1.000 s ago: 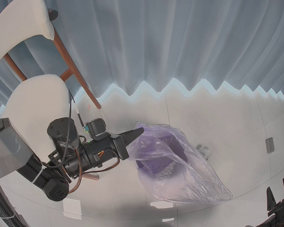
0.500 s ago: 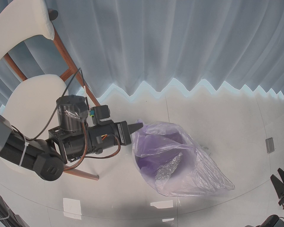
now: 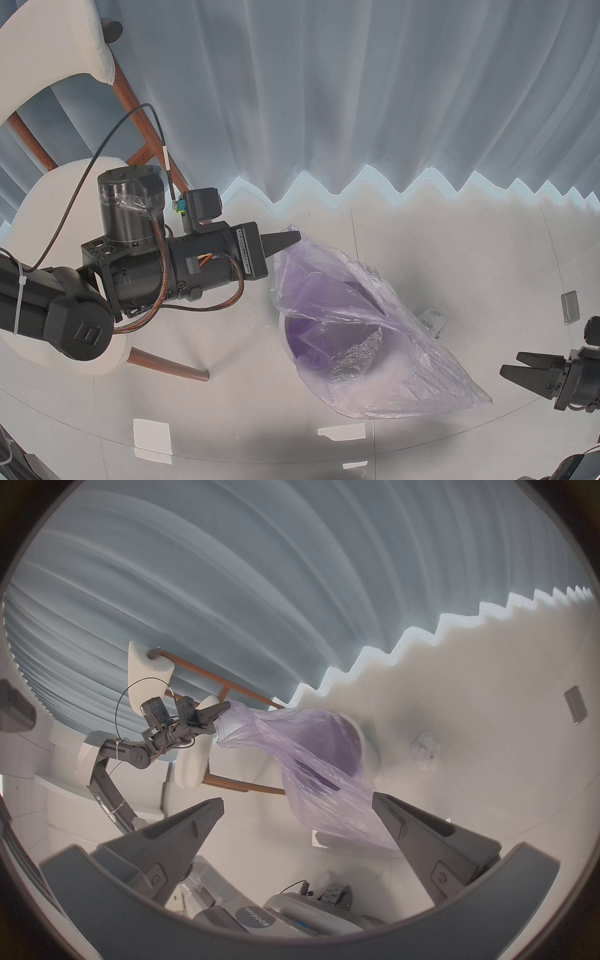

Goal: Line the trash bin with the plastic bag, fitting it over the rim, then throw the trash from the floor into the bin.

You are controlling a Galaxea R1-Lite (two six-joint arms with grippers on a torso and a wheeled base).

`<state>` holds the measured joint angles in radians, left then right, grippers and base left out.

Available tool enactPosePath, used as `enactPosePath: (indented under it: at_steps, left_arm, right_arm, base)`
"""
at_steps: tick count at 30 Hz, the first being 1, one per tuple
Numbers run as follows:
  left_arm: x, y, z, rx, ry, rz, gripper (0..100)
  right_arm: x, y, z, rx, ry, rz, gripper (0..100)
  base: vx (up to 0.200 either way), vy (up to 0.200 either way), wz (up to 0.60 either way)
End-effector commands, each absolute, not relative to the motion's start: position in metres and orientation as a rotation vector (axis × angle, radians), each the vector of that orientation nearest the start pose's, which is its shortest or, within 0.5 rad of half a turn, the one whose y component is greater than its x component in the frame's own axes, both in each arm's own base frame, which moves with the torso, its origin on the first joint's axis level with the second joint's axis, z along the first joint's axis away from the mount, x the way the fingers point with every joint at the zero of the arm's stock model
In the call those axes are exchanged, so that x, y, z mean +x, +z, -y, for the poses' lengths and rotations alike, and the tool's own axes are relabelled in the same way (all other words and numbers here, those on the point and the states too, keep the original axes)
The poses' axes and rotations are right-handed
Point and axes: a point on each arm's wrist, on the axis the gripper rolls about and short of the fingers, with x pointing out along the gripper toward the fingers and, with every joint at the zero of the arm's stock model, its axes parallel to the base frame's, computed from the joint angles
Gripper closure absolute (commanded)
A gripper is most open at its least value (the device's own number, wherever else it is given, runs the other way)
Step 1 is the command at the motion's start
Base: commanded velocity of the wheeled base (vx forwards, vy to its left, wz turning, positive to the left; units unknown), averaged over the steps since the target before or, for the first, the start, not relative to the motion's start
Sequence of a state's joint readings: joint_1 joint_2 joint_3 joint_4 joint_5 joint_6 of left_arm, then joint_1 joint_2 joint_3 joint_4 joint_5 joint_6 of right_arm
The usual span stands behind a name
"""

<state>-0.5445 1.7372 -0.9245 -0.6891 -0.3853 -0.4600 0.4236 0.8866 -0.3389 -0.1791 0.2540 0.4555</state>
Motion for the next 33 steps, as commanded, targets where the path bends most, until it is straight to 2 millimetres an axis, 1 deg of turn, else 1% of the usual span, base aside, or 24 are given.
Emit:
enactPosePath:
  at_steps: [1,2,6,11,12,13,17,19,22,23,24,33]
  left_arm:
    - [0.264,0.214,0.168,-0.417,-0.887,-0.326,100]
    - [0.263,0.215,0.167,-0.418,-0.889,-0.323,100]
    - [0.260,0.217,0.166,-0.418,-0.893,-0.318,100]
    - [0.259,0.218,0.166,-0.418,-0.900,-0.316,100]
    - [0.259,0.218,0.166,-0.418,-0.900,-0.316,100]
    - [0.259,0.218,0.166,-0.418,-0.906,-0.318,100]
    - [0.259,0.218,0.165,-0.418,-0.905,-0.316,100]
    - [0.259,0.219,0.166,-0.418,-0.907,-0.315,100]
    - [0.259,0.220,0.166,-0.418,-0.908,-0.311,100]
    - [0.260,0.219,0.166,-0.418,-0.907,-0.313,100]
    - [0.260,0.219,0.166,-0.418,-0.907,-0.313,100]
    - [0.260,0.219,0.166,-0.418,-0.907,-0.313,100]
  right_arm:
    - [0.116,0.169,-0.052,0.417,0.565,-0.619,0]
    - [0.121,0.167,-0.054,0.415,0.571,-0.637,0]
    - [0.132,0.165,-0.058,0.364,0.585,-0.646,0]
    - [0.152,0.153,-0.065,0.274,0.630,-0.686,0]
    - [0.152,0.153,-0.065,0.274,0.630,-0.686,0]
    - [0.161,0.149,-0.069,0.237,0.642,-0.674,0]
    - [0.173,0.144,-0.074,0.184,0.676,-0.648,0]
    - [0.176,0.141,-0.075,0.163,0.682,-0.647,0]
    - [0.176,0.140,-0.076,0.154,0.690,-0.651,0]
    - [0.177,0.136,-0.078,0.146,0.695,-0.672,0]
    - [0.177,0.136,-0.078,0.146,0.695,-0.672,0]
    - [0.192,0.128,-0.085,0.110,0.708,-0.703,0]
  base:
    - [0.000,0.000,0.00]
    - [0.000,0.000,0.00]
    - [0.000,0.000,0.00]
    - [0.000,0.000,0.00]
    - [0.000,0.000,0.00]
    - [0.000,0.000,0.00]
    - [0.000,0.000,0.00]
    - [0.000,0.000,0.00]
    - [0.000,0.000,0.00]
    - [0.000,0.000,0.00]
    - [0.000,0.000,0.00]
    - [0.000,0.000,0.00]
